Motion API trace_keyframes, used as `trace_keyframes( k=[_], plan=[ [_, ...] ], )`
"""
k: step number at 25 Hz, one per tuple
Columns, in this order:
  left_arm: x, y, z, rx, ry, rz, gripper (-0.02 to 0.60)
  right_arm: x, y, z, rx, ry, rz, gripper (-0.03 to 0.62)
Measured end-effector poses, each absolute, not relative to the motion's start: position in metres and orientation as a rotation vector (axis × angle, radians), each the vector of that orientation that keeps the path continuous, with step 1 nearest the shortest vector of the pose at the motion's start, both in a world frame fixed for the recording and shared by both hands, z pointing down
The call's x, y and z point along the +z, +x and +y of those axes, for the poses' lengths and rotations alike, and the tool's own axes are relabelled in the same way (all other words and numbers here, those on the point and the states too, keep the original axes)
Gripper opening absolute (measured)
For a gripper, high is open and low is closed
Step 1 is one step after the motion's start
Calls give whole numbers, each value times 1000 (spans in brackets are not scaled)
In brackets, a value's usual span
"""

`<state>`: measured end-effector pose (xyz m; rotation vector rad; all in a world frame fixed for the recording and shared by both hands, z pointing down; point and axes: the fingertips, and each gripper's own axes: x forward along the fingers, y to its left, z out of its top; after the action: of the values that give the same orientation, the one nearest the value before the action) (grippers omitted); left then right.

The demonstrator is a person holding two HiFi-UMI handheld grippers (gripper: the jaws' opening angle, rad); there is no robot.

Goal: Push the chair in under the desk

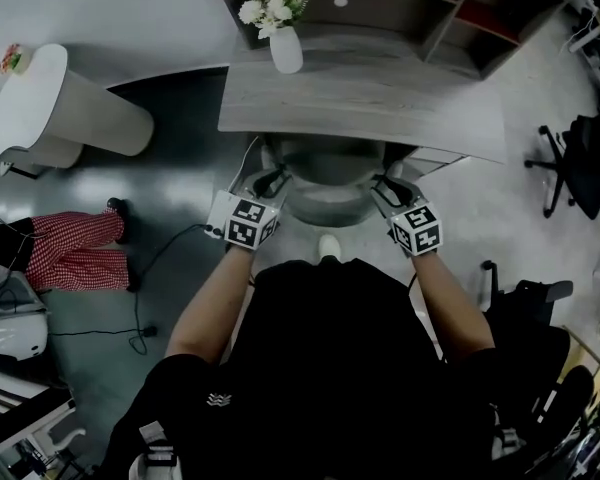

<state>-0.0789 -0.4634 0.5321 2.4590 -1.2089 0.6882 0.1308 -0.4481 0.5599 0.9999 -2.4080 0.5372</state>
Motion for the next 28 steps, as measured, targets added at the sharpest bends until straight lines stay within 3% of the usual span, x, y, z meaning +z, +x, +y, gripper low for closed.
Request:
trace_keyframes(
  k=[6,13,28],
  plan=[
    [499,-75,-473,600,2515,-1277,41,537,153,-458,527,1135,-2459,126],
    [471,-78,-473,509,2545,-1375,6,513,166,-468,462,1254,-2492,3],
    [470,-86,-477,496,2529,-1410,6,510,177,-479,432,1379,-2460,2]
  ],
)
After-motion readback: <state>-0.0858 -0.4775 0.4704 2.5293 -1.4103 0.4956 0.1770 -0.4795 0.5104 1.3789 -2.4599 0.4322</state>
